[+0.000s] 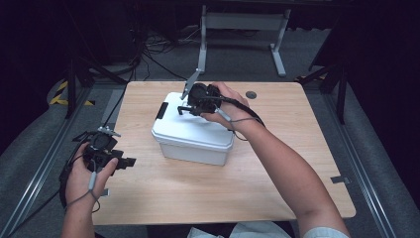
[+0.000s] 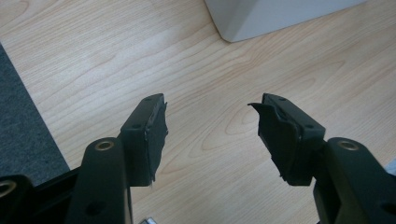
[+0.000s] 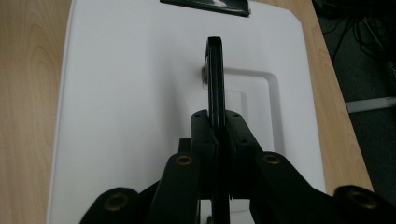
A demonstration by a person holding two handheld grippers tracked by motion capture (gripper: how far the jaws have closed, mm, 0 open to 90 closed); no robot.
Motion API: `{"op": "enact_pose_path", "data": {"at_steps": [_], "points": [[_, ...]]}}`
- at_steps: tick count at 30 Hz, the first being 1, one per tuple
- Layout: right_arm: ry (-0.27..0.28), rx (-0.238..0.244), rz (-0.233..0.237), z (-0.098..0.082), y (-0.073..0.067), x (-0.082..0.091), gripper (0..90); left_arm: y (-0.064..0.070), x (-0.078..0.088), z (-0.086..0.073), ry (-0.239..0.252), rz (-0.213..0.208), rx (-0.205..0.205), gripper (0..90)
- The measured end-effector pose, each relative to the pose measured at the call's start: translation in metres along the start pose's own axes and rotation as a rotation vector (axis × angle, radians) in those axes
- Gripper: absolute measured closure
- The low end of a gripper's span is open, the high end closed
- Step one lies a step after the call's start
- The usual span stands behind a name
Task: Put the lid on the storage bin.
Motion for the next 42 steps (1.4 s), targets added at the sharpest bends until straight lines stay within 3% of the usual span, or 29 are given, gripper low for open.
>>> {"op": "enact_pose_path", "data": {"at_steps": [12,30,35,42], "points": [[-0.033,0.033,-0.002,-0.007,-0.01,-0.004,83.8,-0.001,0.0,-0.001,-0.001,-0.001,0.001,42.1],[-0.035,0.024,-0.007,-0.008,-0.013,-0.008,82.6,0.0,-0.002,0.0,-0.008,-0.007,-0.002,41.6],[-0.009,-0.028,0.036,-0.008,-0.013,-0.002,63.4,-0.002,-0.002,0.0,-0.007,-0.004,0.004,41.5],[0.063,-0.057,0.057,-0.006,-0.012,0.022,57.1,-0.002,-0.001,-0.002,-0.01,-0.004,0.005,41.4]]}}
Point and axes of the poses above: each handheld gripper's, and its own axes: x roughly backward along the jaws, z roughly out of its top, y roughly to its right, the point moved 4 cm from there along -x, roughly forward along the jaws, and after that the axes turned 6 degrees about -x, right-handed, at the moved point
